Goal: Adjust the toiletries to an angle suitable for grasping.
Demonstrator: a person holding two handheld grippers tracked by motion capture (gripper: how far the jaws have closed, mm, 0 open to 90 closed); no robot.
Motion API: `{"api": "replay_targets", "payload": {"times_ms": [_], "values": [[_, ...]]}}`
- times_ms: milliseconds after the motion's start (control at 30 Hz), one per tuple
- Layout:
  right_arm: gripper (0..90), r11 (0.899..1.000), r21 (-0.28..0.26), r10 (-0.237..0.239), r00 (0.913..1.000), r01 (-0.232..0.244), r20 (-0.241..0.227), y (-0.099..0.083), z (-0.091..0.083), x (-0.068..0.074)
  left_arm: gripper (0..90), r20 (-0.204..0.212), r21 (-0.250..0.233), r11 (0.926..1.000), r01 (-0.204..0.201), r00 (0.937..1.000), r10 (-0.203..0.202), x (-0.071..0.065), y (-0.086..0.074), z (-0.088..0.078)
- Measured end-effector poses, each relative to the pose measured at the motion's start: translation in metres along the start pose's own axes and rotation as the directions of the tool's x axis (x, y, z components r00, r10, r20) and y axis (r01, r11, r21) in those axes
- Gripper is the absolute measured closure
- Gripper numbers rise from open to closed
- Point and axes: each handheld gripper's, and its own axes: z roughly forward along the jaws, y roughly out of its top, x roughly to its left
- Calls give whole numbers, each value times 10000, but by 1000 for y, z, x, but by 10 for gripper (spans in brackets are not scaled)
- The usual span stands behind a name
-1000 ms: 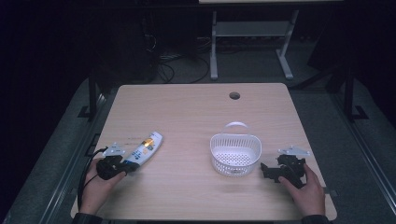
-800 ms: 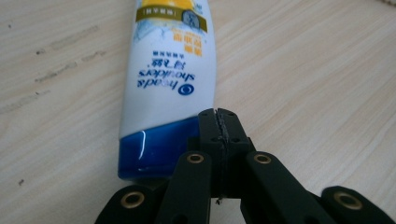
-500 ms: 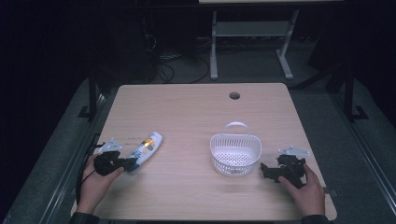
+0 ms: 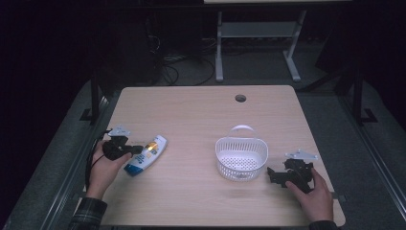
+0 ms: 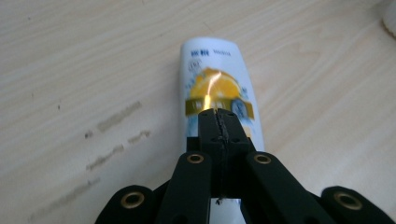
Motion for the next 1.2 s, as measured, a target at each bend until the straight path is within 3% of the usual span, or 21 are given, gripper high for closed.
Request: {"api": "replay_targets", "payload": {"times_ms": [600, 933, 1200], "values": [[0, 10000, 8, 10, 10000, -10, -3, 0, 0, 0, 900, -262, 396, 9987, 305, 9992, -295, 22, 50, 42], [0, 10000, -3, -8, 10000, 8, -5, 0, 0, 0, 900, -394, 1046, 9929, 566, 9978, -528, 30, 54, 68], [0, 10000, -2, -23, 10000, 23, -18, 0, 0, 0, 900, -268, 1227, 9907, 592, 9981, -563, 25, 53, 78]]}}
